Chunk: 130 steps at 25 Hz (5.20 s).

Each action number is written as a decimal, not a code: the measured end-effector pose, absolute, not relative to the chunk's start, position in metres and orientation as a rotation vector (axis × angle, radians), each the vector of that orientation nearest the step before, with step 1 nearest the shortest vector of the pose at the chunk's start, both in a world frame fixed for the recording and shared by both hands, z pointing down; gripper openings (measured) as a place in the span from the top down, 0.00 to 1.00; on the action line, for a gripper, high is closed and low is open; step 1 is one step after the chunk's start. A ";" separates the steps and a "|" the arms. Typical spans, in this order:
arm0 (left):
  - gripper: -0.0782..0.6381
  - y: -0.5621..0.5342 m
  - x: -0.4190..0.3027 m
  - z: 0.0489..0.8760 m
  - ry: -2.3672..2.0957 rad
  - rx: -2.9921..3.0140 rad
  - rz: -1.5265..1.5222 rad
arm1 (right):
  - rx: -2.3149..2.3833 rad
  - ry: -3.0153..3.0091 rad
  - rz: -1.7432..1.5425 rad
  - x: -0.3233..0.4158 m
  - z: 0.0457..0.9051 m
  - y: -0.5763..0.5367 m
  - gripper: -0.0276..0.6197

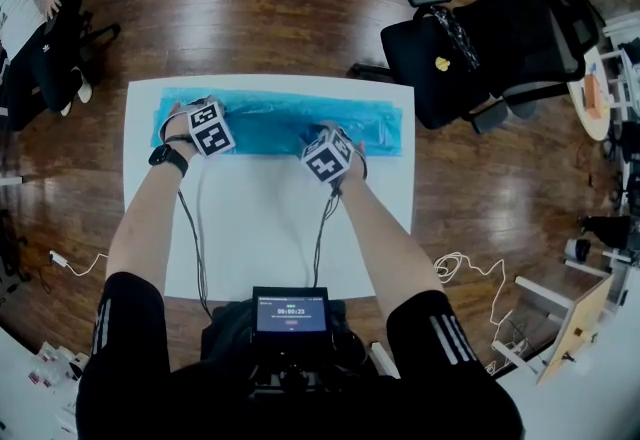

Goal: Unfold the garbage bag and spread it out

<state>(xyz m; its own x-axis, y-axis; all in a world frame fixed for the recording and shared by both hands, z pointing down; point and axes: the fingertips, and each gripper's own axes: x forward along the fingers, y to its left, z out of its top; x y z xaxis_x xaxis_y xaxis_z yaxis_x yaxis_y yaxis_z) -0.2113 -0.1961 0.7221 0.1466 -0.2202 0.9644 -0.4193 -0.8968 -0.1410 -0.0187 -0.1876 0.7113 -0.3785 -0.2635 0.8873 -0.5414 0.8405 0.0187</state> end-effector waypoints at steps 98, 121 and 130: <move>0.87 -0.053 -0.169 0.633 -0.796 2.525 2.146 | 0.384 -2.205 -0.042 -0.025 0.578 -0.101 0.82; 0.87 0.008 -0.164 0.689 -0.608 2.477 2.348 | 0.480 -2.259 0.021 -0.005 0.505 -0.122 0.73; 0.87 0.024 -0.168 0.707 -0.528 2.455 2.362 | 0.379 -2.128 0.166 -0.024 0.576 -0.143 0.73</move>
<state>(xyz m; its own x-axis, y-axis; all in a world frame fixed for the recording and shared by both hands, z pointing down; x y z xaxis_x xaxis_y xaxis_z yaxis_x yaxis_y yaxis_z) -0.1676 0.0245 0.7071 0.0373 -0.4193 0.9071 -0.0069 -0.9078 -0.4193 -0.0238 -0.1427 0.5759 -0.5141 -0.2045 0.8330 -0.3315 0.9431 0.0269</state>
